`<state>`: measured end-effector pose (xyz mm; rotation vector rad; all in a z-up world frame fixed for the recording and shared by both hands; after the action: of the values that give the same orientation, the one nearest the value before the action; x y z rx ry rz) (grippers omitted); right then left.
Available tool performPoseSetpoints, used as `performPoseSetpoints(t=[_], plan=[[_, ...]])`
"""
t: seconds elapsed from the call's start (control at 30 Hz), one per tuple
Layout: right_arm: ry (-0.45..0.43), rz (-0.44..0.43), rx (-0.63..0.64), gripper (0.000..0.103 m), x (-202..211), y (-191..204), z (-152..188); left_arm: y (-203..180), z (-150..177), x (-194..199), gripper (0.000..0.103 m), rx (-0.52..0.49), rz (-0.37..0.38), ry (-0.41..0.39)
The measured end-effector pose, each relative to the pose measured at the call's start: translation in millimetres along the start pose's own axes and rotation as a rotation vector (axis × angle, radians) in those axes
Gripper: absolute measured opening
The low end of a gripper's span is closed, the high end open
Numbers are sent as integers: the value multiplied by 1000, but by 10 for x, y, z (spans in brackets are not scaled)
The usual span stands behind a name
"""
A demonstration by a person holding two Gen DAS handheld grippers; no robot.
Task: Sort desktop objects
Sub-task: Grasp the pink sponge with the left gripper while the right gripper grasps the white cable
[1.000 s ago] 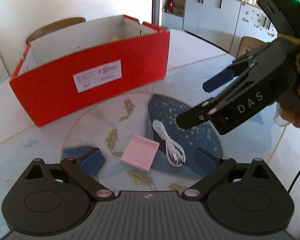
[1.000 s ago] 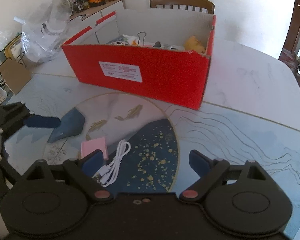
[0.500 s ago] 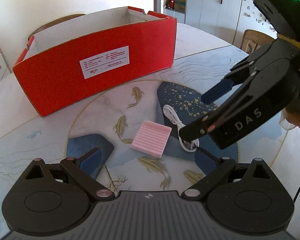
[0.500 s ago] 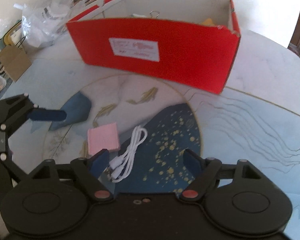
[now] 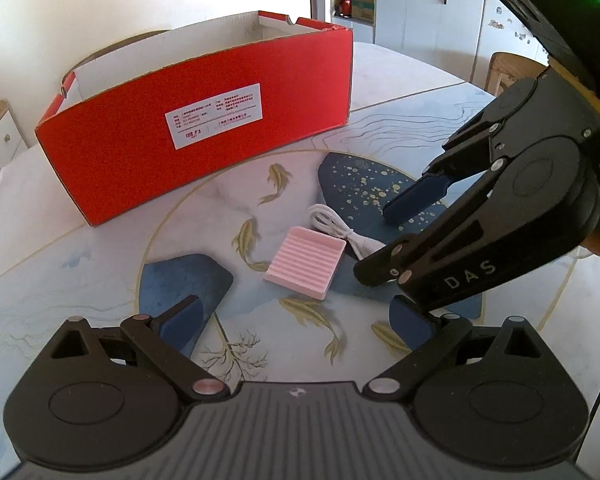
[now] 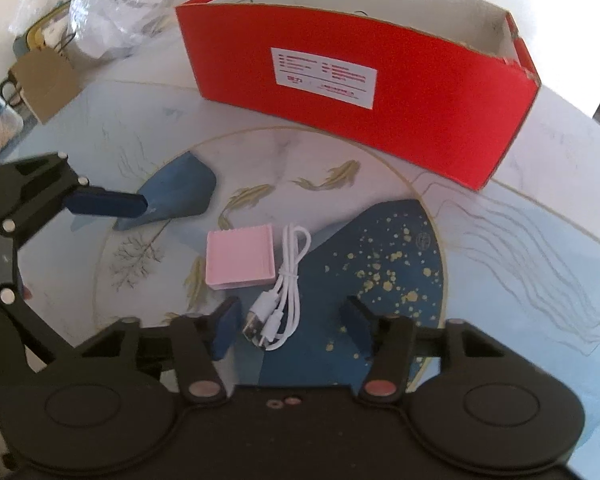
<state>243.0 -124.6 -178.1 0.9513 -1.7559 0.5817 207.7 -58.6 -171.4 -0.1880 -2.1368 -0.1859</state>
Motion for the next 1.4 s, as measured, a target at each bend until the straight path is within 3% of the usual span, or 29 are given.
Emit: performPoseSetpoints(t=[0.2,0.37,0.5,0.8,0.9,1.0,1.4], plan=[[-15,25,-9,23,36,-101,28,14,-39,-25,100,-4,-14,-2],[-13,23,-51,22,60,-282,55,7,-91,-89,97,-6,-18,4],[-10,18,-96,22,88,-417,86,0,-91,-184,80,3,-10,39],[-19,10,-116,22,111,-469,116,-1,-147,-243,74,42,25,38],[-23,2,-123,22,104,-479,118,-17,-159,-235,65,36,31,35],[-27,-6,-130,22,102,-485,120,-24,-193,-235,46,30,33,33],[-23,-22,-146,21,113,-481,134,26,-199,-228,45,76,42,35]])
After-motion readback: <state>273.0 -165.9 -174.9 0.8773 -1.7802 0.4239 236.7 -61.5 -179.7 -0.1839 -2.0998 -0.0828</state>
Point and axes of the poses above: each gripper's, at about its wrist camera, not at the fingertips, and x roughly against the way its jaws point, y to its left, z to its underside, the point moved 10 cm from there along -x, roughly the way its jaws point, and after that the axes turned 7 degrees about y, right-handed, at the moved point
